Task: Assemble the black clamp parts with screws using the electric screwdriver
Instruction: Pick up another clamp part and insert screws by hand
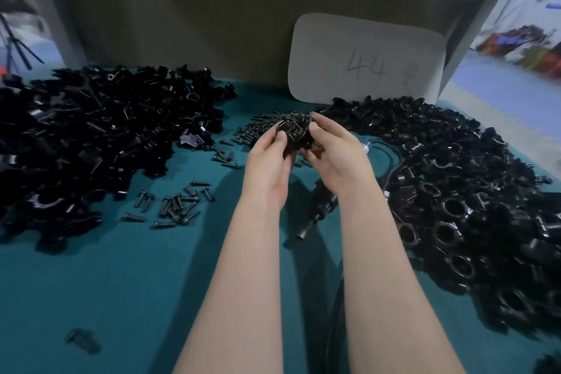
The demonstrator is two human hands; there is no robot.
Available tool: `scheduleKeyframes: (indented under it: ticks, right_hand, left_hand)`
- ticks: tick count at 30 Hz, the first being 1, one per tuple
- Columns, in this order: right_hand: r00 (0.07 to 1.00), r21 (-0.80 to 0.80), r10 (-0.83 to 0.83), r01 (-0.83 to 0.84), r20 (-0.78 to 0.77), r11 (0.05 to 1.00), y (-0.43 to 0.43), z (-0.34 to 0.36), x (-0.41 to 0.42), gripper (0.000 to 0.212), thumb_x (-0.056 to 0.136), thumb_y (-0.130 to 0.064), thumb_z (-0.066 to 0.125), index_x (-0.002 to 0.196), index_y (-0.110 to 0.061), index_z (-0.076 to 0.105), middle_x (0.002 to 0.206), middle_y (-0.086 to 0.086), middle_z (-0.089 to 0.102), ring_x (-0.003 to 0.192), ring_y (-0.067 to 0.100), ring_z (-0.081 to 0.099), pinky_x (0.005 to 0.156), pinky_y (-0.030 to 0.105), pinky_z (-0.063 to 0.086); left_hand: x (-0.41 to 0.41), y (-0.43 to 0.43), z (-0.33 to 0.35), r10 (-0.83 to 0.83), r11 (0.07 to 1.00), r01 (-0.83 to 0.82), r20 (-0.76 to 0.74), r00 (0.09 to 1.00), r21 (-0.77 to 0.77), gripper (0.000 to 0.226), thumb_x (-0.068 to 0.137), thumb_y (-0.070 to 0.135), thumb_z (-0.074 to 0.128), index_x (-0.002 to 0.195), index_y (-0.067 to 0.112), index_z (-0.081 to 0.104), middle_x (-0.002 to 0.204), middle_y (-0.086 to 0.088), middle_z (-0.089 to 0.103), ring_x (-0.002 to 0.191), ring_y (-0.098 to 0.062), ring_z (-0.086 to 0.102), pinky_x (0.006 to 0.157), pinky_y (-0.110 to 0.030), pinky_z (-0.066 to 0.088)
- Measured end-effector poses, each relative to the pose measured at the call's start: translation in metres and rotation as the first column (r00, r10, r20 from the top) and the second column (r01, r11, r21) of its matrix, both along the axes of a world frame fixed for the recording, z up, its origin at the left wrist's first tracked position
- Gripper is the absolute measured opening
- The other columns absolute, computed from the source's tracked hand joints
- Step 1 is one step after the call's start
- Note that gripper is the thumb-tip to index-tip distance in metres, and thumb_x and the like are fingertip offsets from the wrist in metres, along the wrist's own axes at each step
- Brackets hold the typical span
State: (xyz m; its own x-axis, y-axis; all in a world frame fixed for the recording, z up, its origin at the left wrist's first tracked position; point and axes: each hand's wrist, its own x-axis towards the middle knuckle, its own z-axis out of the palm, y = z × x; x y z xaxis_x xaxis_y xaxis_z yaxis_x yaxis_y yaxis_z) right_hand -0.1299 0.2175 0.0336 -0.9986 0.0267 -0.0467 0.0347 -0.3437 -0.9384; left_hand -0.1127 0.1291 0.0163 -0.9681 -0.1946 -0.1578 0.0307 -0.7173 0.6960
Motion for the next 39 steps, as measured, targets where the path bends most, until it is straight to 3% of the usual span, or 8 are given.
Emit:
scheduleKeyframes:
  ticks: [5,8,13,20,25,27,31,39]
  right_hand:
    - [0.999,0.125,0.004,0.002,-0.054,0.992,-0.006,-0.007,-0.011,0.026,0.096,-0.002,0.051,0.12,-0.006,0.057,0.107,0.011,0.062,0.088,0.016,0.063,0.072,0.023,0.053]
    - [0.997,0.21,0.027,-0.011,-0.073,0.978,-0.005,-0.01,-0.013,0.025,0.095,-0.002,0.052,0.12,-0.004,0.058,0.1,0.007,0.066,0.087,0.016,0.064,0.07,0.022,0.051]
    - [0.997,0.324,-0.011,0.037,-0.083,0.945,-0.004,-0.012,-0.013,0.021,0.092,-0.003,0.056,0.111,-0.009,0.062,0.103,0.007,0.068,0.099,0.019,0.064,0.091,0.03,0.052]
    - [0.998,0.195,-0.041,0.049,-0.044,0.98,-0.004,-0.013,-0.014,0.009,0.092,-0.005,0.059,0.095,-0.009,0.065,0.1,0.012,0.069,0.093,0.022,0.069,0.085,0.031,0.055]
    - [1.0,0.044,-0.006,0.006,-0.005,0.999,-0.003,-0.01,-0.009,0.01,0.092,0.0,0.056,0.088,-0.003,0.065,0.08,0.01,0.067,0.057,0.009,0.065,0.061,0.02,0.053]
    - [1.0,0.006,-0.01,0.01,0.024,1.0,-0.002,-0.008,-0.008,0.009,0.093,0.0,0.055,0.09,0.0,0.064,0.075,0.009,0.065,0.048,0.007,0.059,0.054,0.018,0.05]
    - [0.998,-0.091,-0.021,0.026,0.063,0.995,-0.003,-0.006,-0.004,0.01,0.094,0.001,0.053,0.094,0.005,0.062,0.061,0.006,0.064,0.041,0.005,0.056,0.043,0.014,0.044]
    - [0.999,-0.097,-0.002,0.007,0.05,0.995,-0.002,-0.005,-0.003,0.01,0.094,-0.001,0.054,0.088,-0.001,0.063,0.062,0.004,0.069,0.054,0.008,0.065,0.056,0.02,0.055]
  left_hand:
    - [-0.009,0.0,-0.001,0.011,1.0,-0.012,-0.019,1.0,-0.024,0.026,0.102,0.008,0.043,0.124,0.009,0.058,0.097,-0.003,0.066,0.081,-0.008,0.063,0.078,-0.017,0.053]
    - [-0.013,0.0,-0.005,-0.042,0.975,0.053,0.053,0.998,-0.216,0.025,0.102,0.016,0.048,0.123,0.019,0.06,0.098,-0.002,0.067,0.074,-0.011,0.058,0.064,-0.019,0.046]
    - [-0.015,-0.002,-0.01,0.028,0.844,0.008,0.06,0.998,-0.536,0.035,0.104,0.019,0.034,0.134,0.018,0.053,0.13,-0.005,0.06,0.119,-0.022,0.057,0.103,-0.042,0.044]
    - [-0.011,0.001,-0.009,-0.015,0.71,-0.028,-0.055,0.998,-0.704,0.038,0.1,0.032,0.048,0.133,0.015,0.051,0.124,-0.005,0.061,0.114,-0.02,0.058,0.098,-0.035,0.048]
    - [-0.014,0.001,-0.012,-0.035,0.607,-0.033,-0.068,0.997,-0.794,0.054,0.098,0.04,0.049,0.144,0.013,0.039,0.135,-0.009,0.056,0.126,-0.023,0.052,0.107,-0.041,0.041]
    - [-0.013,0.003,-0.014,-0.024,0.572,-0.06,-0.089,0.996,-0.818,0.055,0.1,0.038,0.046,0.148,0.014,0.033,0.135,-0.007,0.056,0.124,-0.019,0.052,0.103,-0.031,0.041]
    - [-0.013,0.007,-0.016,0.002,0.509,-0.128,-0.148,0.989,-0.851,0.054,0.101,0.037,0.043,0.149,0.014,0.031,0.117,0.007,0.055,0.102,-0.004,0.049,0.071,-0.001,0.033]
    - [-0.012,0.004,-0.015,-0.001,0.491,-0.152,-0.175,0.984,-0.857,0.045,0.101,0.038,0.044,0.14,0.016,0.043,0.108,0.009,0.06,0.093,-0.002,0.057,0.062,0.0,0.039]
